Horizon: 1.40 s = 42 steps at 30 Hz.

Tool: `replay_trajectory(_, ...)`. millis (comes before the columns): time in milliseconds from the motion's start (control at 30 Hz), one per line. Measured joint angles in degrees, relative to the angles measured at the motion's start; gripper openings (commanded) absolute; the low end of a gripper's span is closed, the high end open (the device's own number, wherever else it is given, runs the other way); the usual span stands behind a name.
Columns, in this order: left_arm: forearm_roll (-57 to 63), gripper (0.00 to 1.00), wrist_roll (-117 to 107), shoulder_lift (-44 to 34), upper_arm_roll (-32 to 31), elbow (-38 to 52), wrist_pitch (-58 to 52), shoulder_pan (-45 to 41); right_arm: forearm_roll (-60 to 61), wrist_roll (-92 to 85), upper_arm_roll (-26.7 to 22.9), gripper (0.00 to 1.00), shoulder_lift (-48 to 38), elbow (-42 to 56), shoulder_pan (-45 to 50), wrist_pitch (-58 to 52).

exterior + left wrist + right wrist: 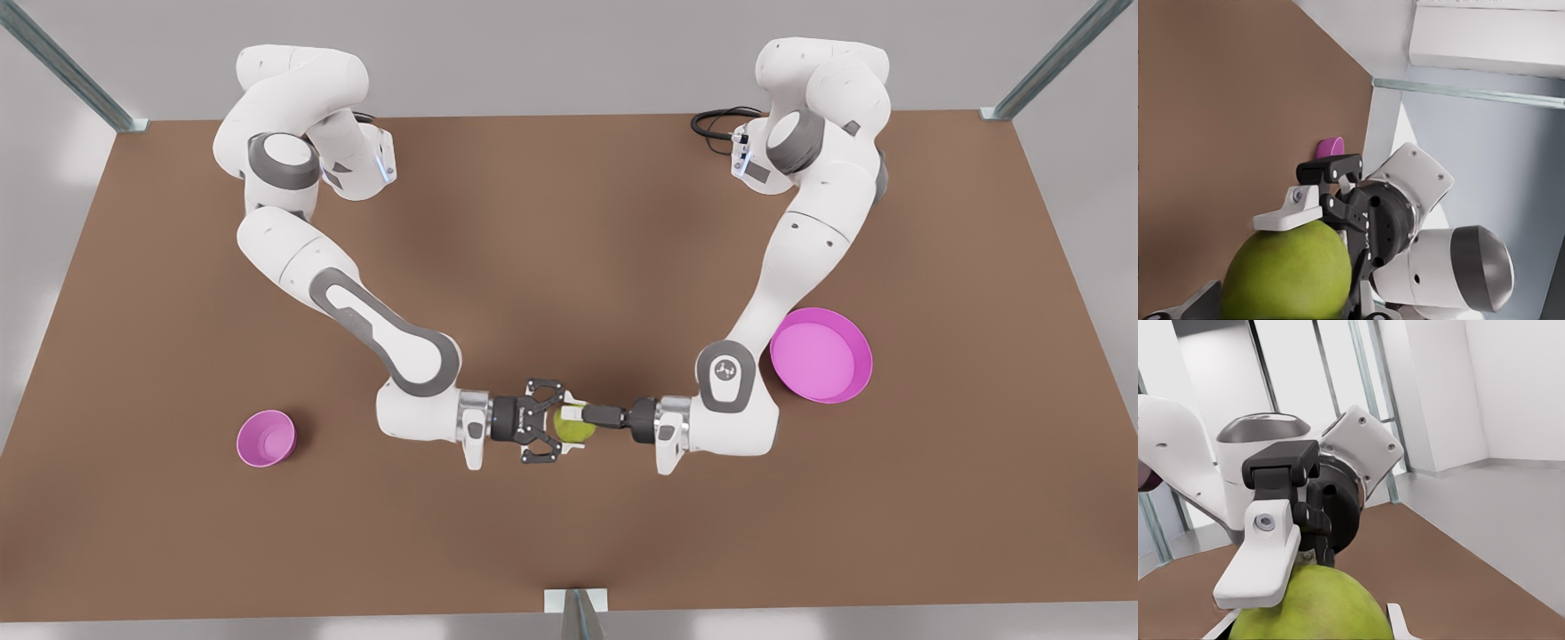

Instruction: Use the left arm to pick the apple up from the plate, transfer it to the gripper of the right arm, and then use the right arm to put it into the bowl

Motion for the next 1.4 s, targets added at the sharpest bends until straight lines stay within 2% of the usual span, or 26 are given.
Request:
replay_trajectory(167, 0.47, 1.00, -0.43, -0.35, 0.00, 0.00, -0.47, 1.54, -0.55, -0.05, 0.16, 0.54, -0.49, -2.34, -5.63, -2.06)
replay_trajectory(267, 2.85, 1.00, -0.85, -1.33, 0.05, -0.03, -3.69, 6.75, -2.59, -0.11, 0.08, 0.54, -1.01, -5.86, -12.49, -6.16)
replay_trajectory(300, 6.95, 1.00, -1.37, -3.54, 0.05, 0.01, -6.53, 10.13, -3.82, -0.10, 0.02, 0.54, -1.59, -7.46, -15.14, -7.82)
replay_trajectory(367, 23.44, 1.00, -2.51, -10.23, -0.25, 0.21, -15.95, 15.59, -8.77, 0.16, -0.25, 0.54, -3.54, -11.18, -21.34, -11.51)
replay_trajectory(433, 43.05, 1.00, -3.55, -16.92, -0.39, 0.38, -25.77, 15.31, -17.16, 0.97, -0.30, 0.54, -4.45, -14.02, -27.97, -16.05)
replay_trajectory(533, 59.77, 1.00, -5.28, -23.58, -0.24, 0.21, -36.47, 18.19, -32.99, 2.76, 0.40, 0.55, -6.32, -15.50, -37.83, -25.38)
replay_trajectory(567, 62.84, 1.00, -5.88, -27.75, 1.31, -3.73, -38.60, 18.62, -38.25, 3.39, 0.68, 0.55, -8.01, -15.83, -40.45, -28.55)
replay_trajectory(633, 63.01, 1.00, -6.42, -44.62, 17.77, -25.11, -36.75, 8.55, -48.72, 4.59, 1.45, 0.55, -10.68, -16.55, -45.33, -34.00)
replay_trajectory(667, 62.42, 1.00, -6.59, -46.52, 22.48, -26.89, -36.45, 5.39, -53.87, 5.13, 3.08, 0.56, -11.25, -18.18, -49.29, -36.26)
replay_trajectory(733, 60.18, 1.00, -6.90, -47.16, 26.18, -26.60, -36.30, 3.65, -63.44, 6.10, 5.36, 0.57, -11.50, -21.19, -55.54, -39.74)
replay_trajectory(800, 57.43, 1.00, -7.18, -46.16, 27.20, -23.48, -36.22, 2.88, -70.15, 6.94, 6.08, 0.57, -11.40, -23.31, -58.79, -42.07)
replay_trajectory(1000, 60.01, 1.00, -8.14, -42.06, 27.58, -16.46, -38.91, -1.01, -83.17, 9.12, 5.48, 0.57, -9.53, -23.59, -58.94, -41.72)
replay_trajectory(1400, 56.88, 1.00, -9.45, -41.80, 27.74, -16.17, -40.54, 1.02, -89.24, 12.71, 2.10, 0.57, -7.41, -21.28, -52.70, -36.00)
